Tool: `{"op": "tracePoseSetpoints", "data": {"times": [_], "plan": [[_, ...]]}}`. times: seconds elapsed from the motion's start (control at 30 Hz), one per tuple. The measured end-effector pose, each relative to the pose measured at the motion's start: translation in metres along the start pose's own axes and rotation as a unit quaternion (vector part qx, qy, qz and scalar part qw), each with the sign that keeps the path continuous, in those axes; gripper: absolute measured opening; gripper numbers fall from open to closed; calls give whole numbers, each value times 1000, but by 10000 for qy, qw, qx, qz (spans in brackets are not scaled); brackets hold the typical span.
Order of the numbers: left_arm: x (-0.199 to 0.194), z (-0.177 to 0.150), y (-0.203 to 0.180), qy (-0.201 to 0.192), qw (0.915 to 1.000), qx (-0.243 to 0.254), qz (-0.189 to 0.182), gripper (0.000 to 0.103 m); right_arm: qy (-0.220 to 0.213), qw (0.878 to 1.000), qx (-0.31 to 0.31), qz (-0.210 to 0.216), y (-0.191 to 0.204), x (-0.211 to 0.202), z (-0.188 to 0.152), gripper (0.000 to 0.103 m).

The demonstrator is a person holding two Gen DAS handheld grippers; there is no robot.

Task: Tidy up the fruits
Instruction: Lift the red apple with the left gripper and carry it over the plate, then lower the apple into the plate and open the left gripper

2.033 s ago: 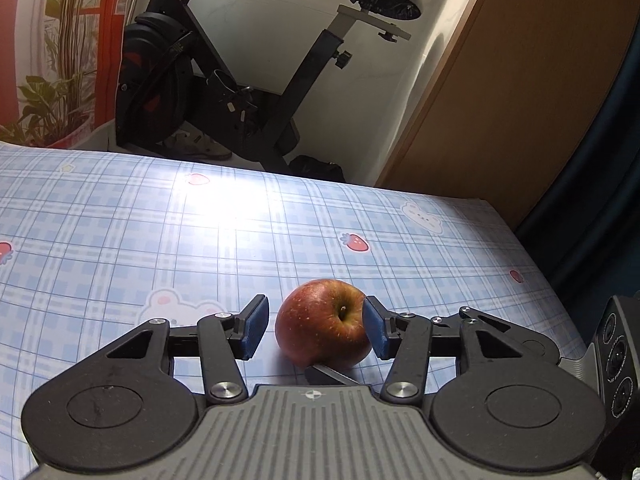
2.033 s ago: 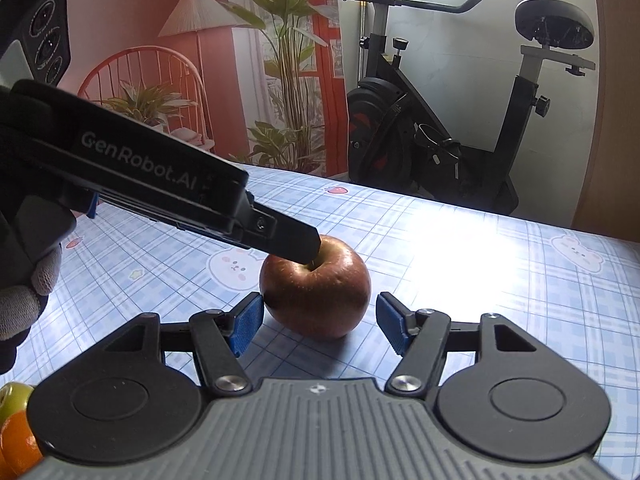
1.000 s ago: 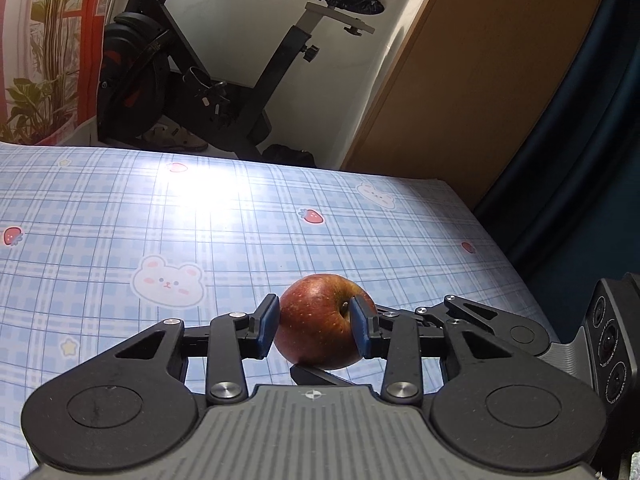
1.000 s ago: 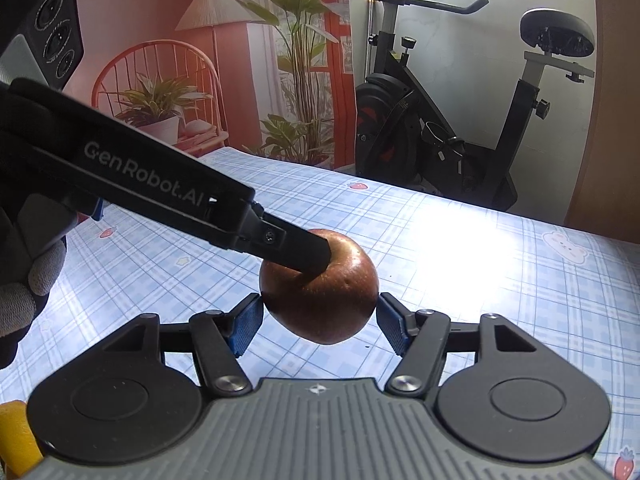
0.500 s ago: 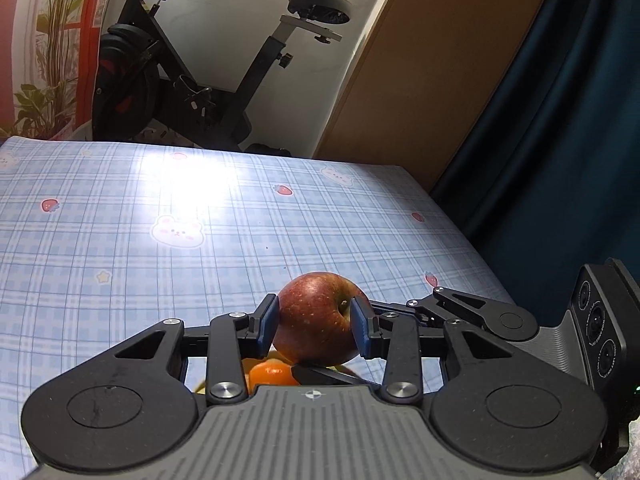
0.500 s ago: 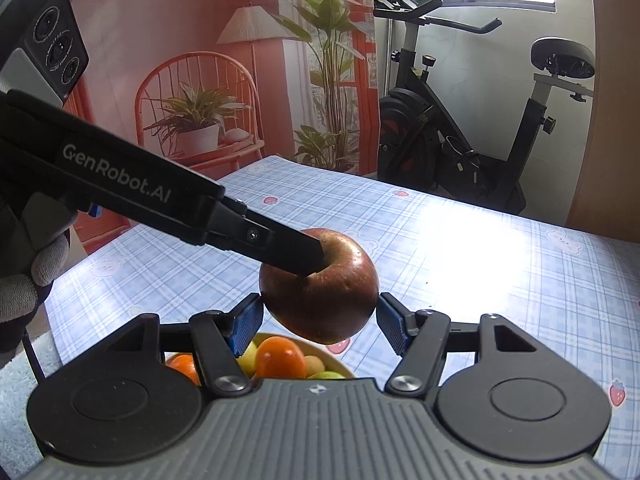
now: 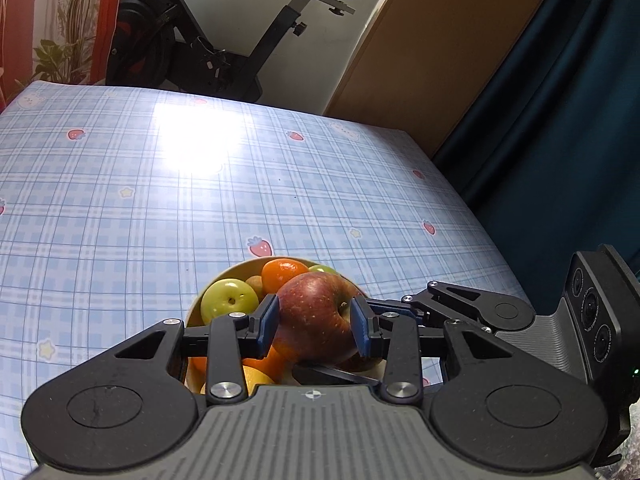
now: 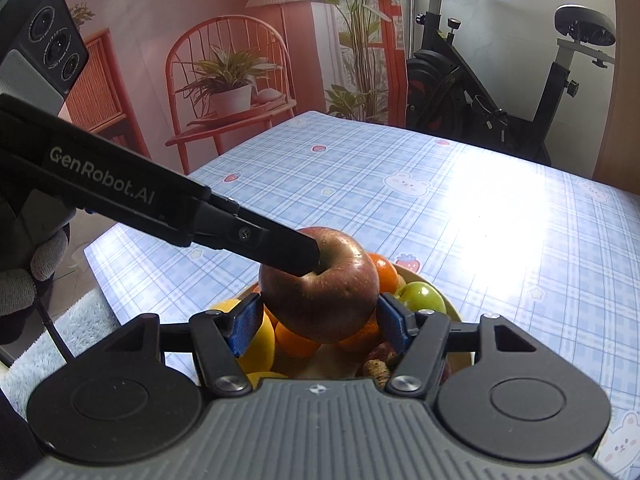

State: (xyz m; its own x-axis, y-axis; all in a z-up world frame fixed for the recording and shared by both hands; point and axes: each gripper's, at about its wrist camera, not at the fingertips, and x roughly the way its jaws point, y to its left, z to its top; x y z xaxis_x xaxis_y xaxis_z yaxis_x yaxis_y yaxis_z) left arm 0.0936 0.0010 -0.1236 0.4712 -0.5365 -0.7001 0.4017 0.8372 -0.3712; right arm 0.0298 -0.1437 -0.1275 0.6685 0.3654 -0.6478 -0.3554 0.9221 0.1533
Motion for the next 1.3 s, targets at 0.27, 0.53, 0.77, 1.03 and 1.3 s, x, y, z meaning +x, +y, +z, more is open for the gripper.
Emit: {"op": "tracePoseSetpoints", "data": {"times": [0.27,0.53,0.77,1.03,1.3], "plan": [[8,-7,7,128,9999,-77,-77,40,192,9998,57,17,1,5,-9,65],[8,-9,5,132,9999,-84,-27,40,185,9997,136,20,0,6,-9,66],[-2,-7,7,-92,9997,-77,194,45,173,9996,203,-76,-1,3,-11,67],[-13,-10,0,-488,9969,41,609,57,135,9996,236,-114,0,2,-11,66],[-31,-10,4,-915,9899,-82,1077,66,-21,9994,229,-254,1,-8,-10,67]]}}
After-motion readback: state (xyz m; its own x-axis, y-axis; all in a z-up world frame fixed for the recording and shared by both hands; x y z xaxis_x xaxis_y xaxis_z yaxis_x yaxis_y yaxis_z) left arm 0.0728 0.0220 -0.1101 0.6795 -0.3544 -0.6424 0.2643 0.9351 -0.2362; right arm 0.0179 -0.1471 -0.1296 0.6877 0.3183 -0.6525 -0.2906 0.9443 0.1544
